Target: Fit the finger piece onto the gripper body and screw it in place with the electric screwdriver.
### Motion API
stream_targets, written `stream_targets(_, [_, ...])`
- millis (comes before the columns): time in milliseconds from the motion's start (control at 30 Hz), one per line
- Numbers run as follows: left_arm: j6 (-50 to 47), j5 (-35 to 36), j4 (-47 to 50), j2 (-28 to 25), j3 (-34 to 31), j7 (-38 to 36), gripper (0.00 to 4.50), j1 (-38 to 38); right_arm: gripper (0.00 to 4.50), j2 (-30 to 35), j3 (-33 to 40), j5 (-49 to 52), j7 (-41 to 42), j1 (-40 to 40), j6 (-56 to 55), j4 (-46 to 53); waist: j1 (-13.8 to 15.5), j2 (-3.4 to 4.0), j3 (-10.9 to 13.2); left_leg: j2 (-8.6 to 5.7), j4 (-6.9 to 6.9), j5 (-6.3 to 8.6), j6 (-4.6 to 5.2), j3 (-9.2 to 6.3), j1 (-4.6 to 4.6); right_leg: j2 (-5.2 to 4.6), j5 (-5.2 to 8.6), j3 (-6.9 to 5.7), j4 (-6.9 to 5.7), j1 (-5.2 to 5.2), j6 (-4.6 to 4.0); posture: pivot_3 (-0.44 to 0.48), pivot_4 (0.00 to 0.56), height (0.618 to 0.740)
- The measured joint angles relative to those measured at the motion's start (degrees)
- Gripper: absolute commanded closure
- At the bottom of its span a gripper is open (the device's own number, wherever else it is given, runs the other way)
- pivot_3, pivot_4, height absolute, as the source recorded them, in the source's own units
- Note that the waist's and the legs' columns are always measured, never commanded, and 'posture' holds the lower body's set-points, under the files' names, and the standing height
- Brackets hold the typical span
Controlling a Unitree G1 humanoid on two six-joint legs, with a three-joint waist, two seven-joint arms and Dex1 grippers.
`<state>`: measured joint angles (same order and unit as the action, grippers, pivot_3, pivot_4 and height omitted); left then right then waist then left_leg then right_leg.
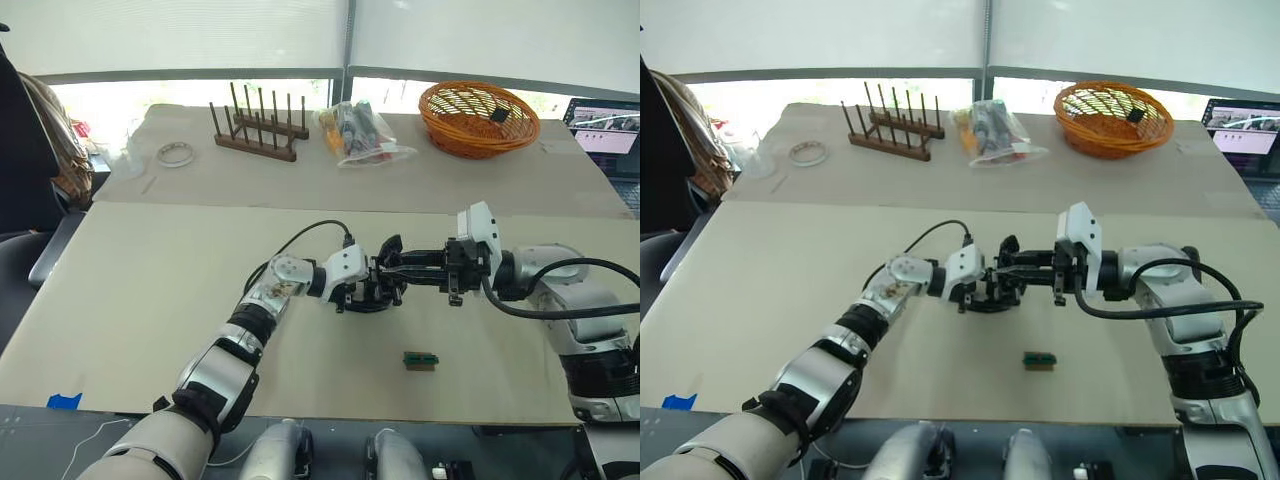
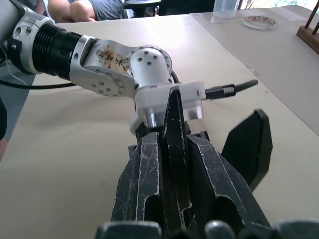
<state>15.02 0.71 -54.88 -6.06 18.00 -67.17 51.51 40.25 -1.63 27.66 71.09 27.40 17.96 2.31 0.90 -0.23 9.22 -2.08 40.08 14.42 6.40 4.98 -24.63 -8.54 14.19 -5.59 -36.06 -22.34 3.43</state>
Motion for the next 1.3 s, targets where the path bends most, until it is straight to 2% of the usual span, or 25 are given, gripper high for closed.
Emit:
stream_targets(533, [1.4, -1.4, -1.4, 0.5, -0.9, 0.5, 2.17, 0.4, 4.16, -3.5, -0.3, 0.1, 3.8, 0.8, -1.6, -2.2, 0.0, 0.00, 0.0, -0.01, 0.09, 0.01, -0.01, -0.08, 0.00, -0.04, 0.00, -0.02, 0.05, 0.05, 0.00, 0.000, 0.150, 0.740])
stream_targets(1300, [1.3, -2.6, -1.3, 0.6, -1.1, 0.3, 2.17, 0.4, 4.16, -2.8, -3.8, -3.6, 7.8, 2.3, -7.6, -6.2, -0.1, -0.09, -0.1, 0.01, 0.05, 0.02, -0.03, -0.10, 0.28, -0.09, 0.00, 0.00, 0.04, 0.16, 0.00, 0.000, 0.150, 0.740])
